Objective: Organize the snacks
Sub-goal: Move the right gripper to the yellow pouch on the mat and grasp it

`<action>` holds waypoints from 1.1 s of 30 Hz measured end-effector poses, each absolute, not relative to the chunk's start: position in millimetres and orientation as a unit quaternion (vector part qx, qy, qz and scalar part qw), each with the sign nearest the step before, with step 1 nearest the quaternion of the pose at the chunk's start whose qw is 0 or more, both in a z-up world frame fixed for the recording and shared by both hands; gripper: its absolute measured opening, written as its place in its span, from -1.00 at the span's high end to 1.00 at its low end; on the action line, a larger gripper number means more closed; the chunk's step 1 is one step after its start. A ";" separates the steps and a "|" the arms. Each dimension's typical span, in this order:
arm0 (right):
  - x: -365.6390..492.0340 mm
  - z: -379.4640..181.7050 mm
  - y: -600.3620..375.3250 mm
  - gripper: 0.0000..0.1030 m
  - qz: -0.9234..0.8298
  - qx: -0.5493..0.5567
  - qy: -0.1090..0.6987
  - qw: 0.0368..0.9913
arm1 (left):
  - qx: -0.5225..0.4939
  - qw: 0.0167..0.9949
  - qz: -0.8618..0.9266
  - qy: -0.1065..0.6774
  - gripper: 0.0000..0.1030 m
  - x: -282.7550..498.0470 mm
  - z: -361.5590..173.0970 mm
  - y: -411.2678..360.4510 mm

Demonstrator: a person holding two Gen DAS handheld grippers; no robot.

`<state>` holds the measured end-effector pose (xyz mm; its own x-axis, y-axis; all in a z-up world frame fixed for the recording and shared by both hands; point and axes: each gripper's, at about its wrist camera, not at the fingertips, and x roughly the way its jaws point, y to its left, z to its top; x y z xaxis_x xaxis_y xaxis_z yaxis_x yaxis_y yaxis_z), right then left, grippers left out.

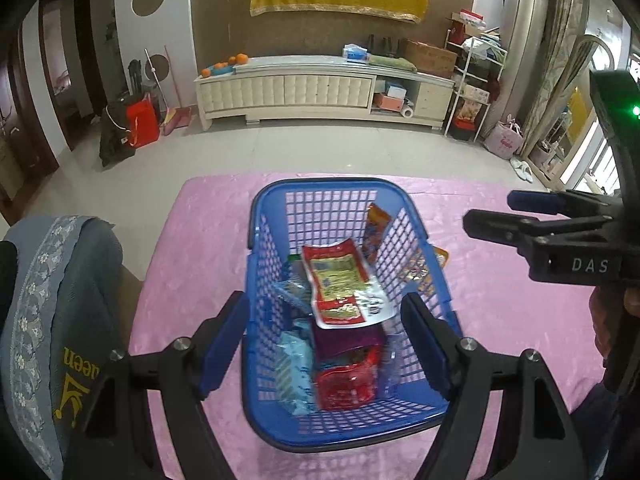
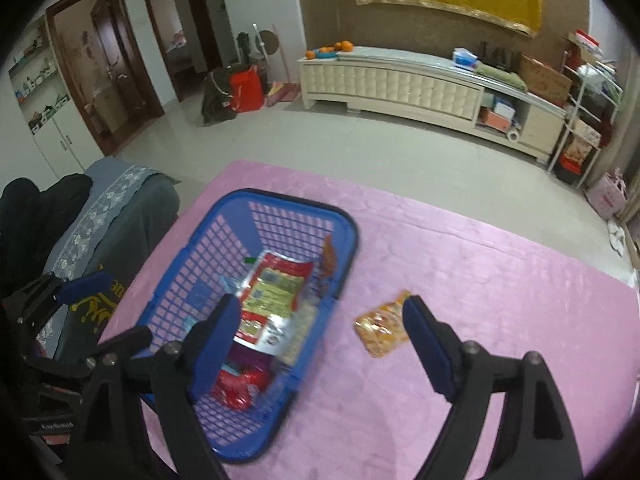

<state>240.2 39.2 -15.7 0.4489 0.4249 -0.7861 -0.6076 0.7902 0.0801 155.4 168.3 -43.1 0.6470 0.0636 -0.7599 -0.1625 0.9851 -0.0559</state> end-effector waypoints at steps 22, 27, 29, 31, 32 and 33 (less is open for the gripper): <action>336.6 -104.1 -5.1 -0.73 0.223 -0.023 0.582 0.782 | -0.072 0.856 0.090 0.503 -0.78 241.9 -80.8 175.7; 357.6 -131.5 -0.8 -0.73 0.207 0.014 0.618 0.759 | -0.079 0.849 0.095 0.514 -1.00 260.7 -91.8 184.5; 365.1 -142.1 1.9 -0.73 0.201 0.020 0.626 0.753 | -0.075 0.847 0.101 0.517 -1.00 266.0 -95.8 185.8; 371.9 -152.1 2.5 -0.73 0.186 0.025 0.632 0.752 | -0.080 0.845 0.099 0.519 -1.00 270.8 -98.5 187.7; 375.0 -157.5 2.9 -0.73 0.181 0.028 0.635 0.751 | -0.081 0.844 0.101 0.520 -1.00 272.2 -99.7 188.6; 377.7 -162.1 3.3 -0.73 0.178 0.031 0.638 0.749 | -0.081 0.843 0.104 0.522 -1.00 273.8 -100.6 188.2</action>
